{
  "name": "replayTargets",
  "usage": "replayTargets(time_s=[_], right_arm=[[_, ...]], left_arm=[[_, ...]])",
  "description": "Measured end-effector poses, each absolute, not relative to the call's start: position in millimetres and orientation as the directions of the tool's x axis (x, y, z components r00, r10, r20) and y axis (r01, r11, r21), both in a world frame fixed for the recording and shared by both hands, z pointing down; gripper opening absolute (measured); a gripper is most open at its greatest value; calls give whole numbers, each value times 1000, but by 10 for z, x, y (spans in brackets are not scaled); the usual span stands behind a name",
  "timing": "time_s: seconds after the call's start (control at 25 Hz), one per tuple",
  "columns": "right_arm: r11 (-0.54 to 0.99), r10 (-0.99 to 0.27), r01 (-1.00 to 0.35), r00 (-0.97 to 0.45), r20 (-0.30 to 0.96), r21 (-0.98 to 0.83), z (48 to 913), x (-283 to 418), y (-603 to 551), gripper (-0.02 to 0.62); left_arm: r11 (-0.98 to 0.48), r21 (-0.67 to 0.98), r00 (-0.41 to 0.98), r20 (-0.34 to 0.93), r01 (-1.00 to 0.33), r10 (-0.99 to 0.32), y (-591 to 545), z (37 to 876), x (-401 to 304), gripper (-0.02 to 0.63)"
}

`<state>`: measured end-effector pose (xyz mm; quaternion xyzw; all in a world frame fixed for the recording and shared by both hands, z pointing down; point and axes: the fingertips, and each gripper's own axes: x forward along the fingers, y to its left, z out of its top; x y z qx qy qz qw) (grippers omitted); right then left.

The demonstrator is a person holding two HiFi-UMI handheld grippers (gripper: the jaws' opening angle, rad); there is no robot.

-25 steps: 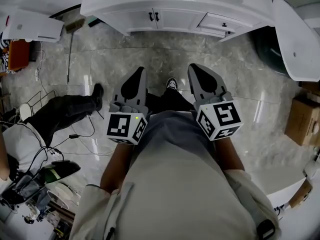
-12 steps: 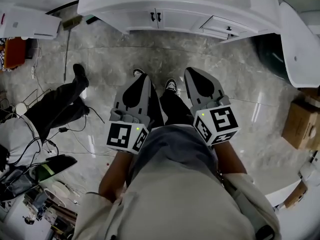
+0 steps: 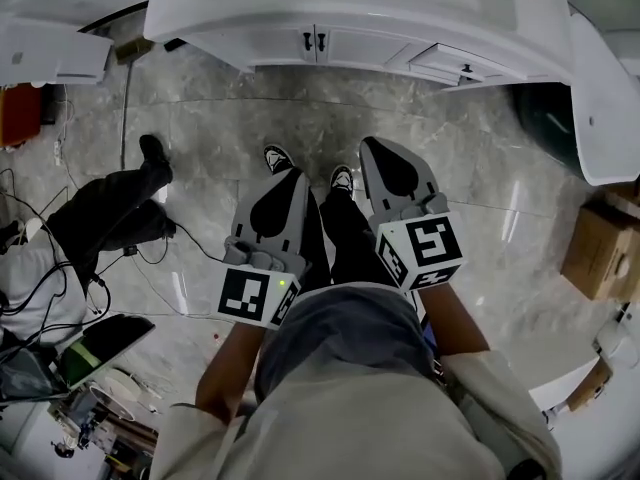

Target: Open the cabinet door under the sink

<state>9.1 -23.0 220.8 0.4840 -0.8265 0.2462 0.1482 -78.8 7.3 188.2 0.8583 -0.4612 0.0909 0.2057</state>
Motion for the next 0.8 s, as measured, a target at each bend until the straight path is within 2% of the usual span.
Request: replayTargets(time_s=[0.4,0.8], right_arm=[[383,-730,-888,-459,506,-253,2724,-31,-593,11],[393,-742,-885,-466,481,-251,3167,-205,-963,11]], left_arm=[[-482,337,586,385,-809,-714,-67,2372,-913,2],[-470,330,573,414,-819,-707,-259,2769,-998,2]])
